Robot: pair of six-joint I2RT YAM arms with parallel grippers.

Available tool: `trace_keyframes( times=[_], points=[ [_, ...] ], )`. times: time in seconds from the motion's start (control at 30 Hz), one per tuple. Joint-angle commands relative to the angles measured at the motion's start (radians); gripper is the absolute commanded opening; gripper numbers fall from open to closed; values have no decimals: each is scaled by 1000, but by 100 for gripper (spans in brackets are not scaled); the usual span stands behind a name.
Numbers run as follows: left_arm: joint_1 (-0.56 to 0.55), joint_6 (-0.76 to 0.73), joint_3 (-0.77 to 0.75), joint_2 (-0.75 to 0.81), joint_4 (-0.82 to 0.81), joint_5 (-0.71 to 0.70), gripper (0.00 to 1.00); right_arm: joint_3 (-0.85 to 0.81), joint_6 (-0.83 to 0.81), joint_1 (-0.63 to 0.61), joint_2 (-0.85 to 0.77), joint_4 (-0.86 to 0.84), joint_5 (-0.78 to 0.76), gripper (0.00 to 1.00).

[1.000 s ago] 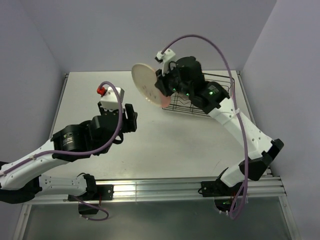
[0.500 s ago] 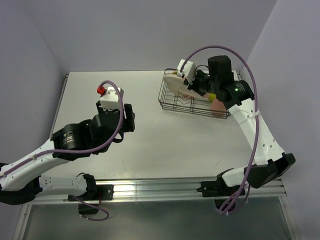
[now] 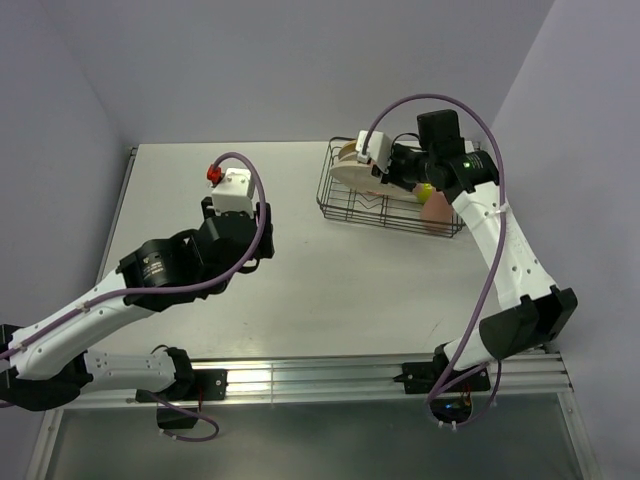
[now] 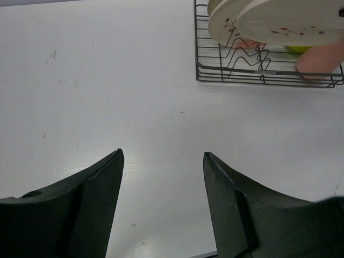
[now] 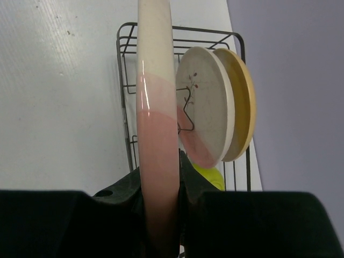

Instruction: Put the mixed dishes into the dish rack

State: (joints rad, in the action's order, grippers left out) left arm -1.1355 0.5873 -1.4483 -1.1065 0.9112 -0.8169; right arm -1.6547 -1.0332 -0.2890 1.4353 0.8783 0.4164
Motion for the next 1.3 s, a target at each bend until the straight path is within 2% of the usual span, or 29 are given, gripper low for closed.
trace_keyframes(
  times=[0.0,0.53,0.97,1.27],
  points=[
    [19,-6,-41,-4,3,24,66,-63,-56,25,23,-94,50,0],
    [100,-21,-67,-39,12,56,66,-137,-53,50,232,-142,73,0],
    [151,-63,-67,-69,-23,101,75,-174,-57,54,241,-150,65,0],
    [168,-58,-64,-69,-26,113,75,-159,-57,68,263,-159,64,0]
  ],
)
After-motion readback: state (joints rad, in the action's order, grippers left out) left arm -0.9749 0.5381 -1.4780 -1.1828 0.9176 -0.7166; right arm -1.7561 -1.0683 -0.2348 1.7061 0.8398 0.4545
